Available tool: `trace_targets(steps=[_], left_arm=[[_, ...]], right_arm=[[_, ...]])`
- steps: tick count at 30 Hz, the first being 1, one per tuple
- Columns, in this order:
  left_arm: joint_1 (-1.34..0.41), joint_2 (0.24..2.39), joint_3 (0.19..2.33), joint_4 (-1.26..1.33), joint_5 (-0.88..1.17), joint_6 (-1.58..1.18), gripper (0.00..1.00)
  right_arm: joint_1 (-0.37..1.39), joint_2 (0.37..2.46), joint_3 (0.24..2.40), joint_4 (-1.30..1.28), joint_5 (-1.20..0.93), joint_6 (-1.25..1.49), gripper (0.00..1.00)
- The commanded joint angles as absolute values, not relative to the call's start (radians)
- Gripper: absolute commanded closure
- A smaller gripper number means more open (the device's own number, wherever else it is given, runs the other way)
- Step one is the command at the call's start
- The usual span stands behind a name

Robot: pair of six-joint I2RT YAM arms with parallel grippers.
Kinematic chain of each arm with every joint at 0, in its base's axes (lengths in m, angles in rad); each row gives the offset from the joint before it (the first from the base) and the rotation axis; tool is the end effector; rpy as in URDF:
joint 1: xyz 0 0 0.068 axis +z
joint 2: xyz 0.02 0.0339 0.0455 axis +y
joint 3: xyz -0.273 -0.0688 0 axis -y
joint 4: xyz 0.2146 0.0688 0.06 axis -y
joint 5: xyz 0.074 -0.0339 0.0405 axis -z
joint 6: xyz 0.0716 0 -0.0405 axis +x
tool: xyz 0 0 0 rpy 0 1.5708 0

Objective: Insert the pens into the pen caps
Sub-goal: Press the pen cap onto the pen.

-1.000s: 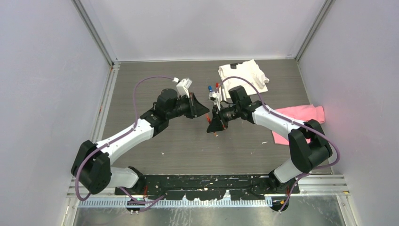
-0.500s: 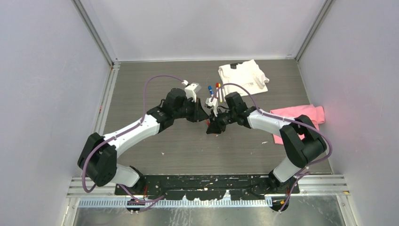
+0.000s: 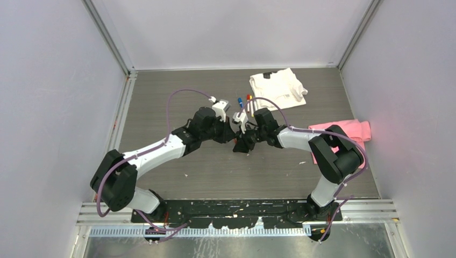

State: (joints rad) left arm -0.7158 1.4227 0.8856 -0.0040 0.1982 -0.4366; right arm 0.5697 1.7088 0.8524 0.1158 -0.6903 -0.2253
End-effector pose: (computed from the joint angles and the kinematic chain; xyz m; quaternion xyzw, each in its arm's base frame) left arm 0.2310 -0.2196 0.2510 0.1688 0.8509 -0.3392 0.3640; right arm 0.2607 0.2212 0.1739 -0.4592 0.7412 0.3701 0.3208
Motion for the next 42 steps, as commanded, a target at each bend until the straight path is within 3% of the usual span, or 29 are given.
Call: trace_targets(steps=[1, 13, 18, 32, 42], left_arm=[[-0.777, 1.411, 0.842, -0.068, 0.312, -0.465, 1.00], [-0.784, 1.403, 0.811, -0.058, 0.256, -0.449, 0.99], [-0.784, 1.387, 0.792, -0.059, 0.223, -0.449, 0.99], [-0.782, 1.381, 0.784, -0.058, 0.187, -0.465, 0.99], [-0.774, 1.384, 0.766, -0.060, 0.179, -0.487, 0.99]], right_arm=[[0.551, 1.705, 0.880, 0.349, -0.598, -0.203, 0.62], [0.551, 1.732, 0.886, 0.298, -0.634, -0.218, 0.60], [0.548, 1.732, 0.884, 0.268, -0.663, -0.241, 0.52], [0.507, 1.730, 0.884, 0.207, -0.761, -0.305, 0.43], [0.506, 1.725, 0.844, 0.186, -0.820, -0.478, 0.47]])
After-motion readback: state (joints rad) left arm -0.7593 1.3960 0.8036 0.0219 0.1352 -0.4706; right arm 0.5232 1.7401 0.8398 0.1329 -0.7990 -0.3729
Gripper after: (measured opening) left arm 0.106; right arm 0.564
